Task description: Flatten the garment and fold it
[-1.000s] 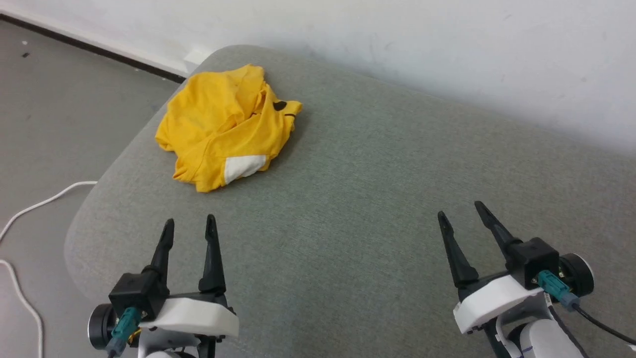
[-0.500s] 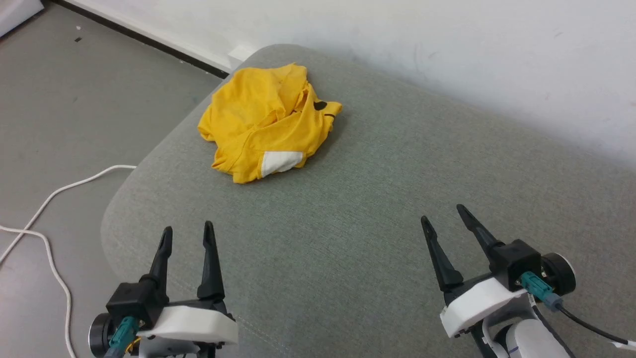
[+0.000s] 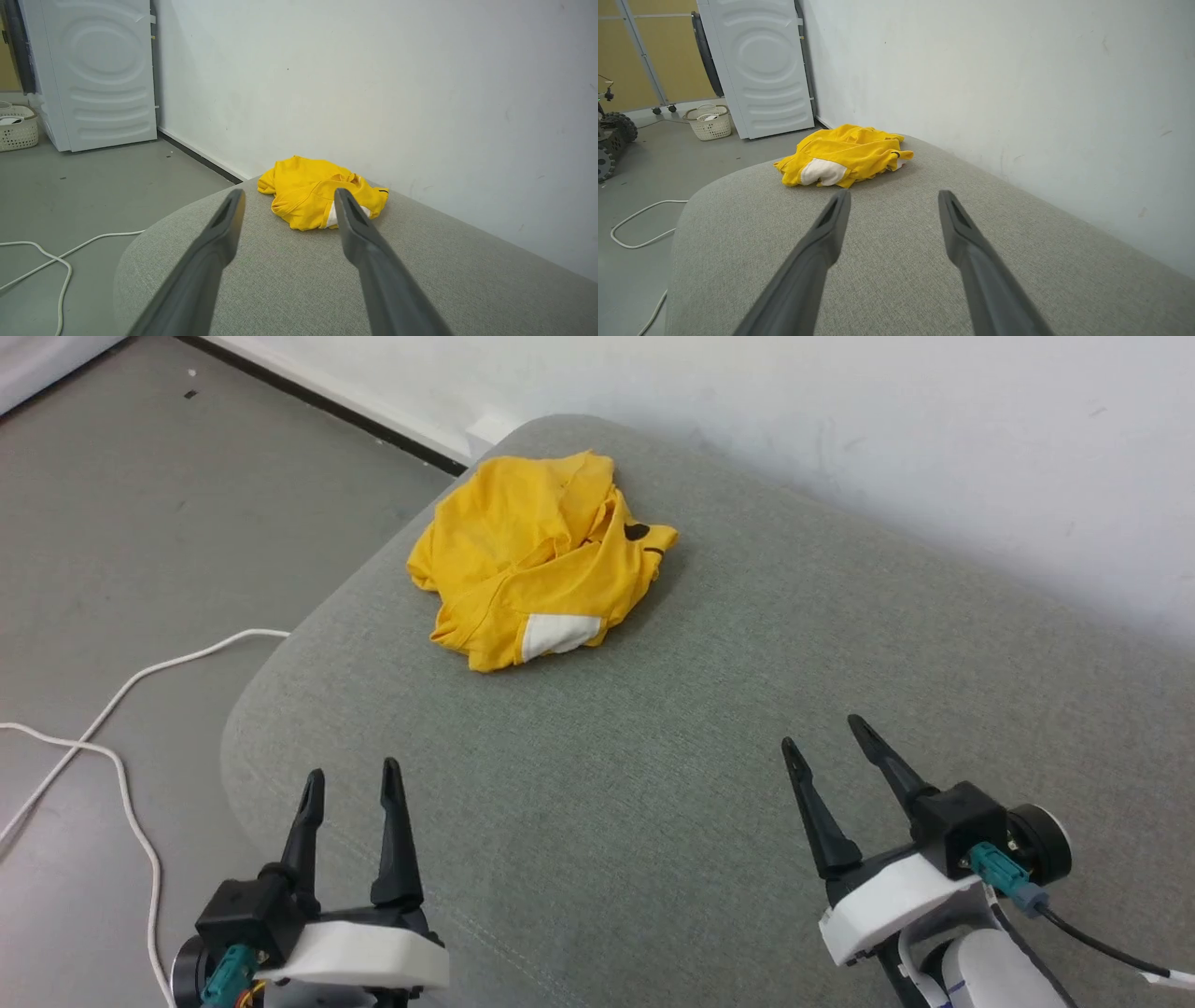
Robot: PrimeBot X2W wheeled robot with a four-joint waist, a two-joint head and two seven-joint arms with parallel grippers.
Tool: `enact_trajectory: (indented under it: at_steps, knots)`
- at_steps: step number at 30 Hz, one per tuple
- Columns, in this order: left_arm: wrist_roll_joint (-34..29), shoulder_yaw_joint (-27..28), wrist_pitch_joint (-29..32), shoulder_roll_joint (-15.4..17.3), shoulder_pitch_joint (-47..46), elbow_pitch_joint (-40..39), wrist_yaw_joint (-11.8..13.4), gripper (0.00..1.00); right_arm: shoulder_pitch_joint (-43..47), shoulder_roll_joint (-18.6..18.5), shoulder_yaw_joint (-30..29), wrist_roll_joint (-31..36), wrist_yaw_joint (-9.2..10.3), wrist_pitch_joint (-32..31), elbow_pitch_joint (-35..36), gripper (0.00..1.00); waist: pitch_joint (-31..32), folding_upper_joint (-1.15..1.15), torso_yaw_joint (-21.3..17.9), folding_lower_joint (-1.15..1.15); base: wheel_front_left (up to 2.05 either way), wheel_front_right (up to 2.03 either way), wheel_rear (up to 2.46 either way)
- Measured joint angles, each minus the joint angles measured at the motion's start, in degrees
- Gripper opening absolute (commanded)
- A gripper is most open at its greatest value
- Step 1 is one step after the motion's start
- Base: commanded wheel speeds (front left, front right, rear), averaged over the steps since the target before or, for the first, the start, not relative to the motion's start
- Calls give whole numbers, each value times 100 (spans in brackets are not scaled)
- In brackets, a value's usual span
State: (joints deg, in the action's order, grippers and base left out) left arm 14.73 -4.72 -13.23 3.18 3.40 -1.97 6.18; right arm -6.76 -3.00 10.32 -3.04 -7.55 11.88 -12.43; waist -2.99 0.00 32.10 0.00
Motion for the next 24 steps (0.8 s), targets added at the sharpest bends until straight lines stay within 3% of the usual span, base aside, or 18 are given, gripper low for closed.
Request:
enact_trajectory:
  at_steps: [12,24]
  knots:
    - [183,-86,-145,0,0,-9,52,100,-59,2,59,2,0,87,-67,100,-83,0,284,0,0,0,0]
    - [274,-108,-148,0,0,-10,49,100,-106,4,35,1,0,99,-51,100,-124,0,269,0,0,0,0]
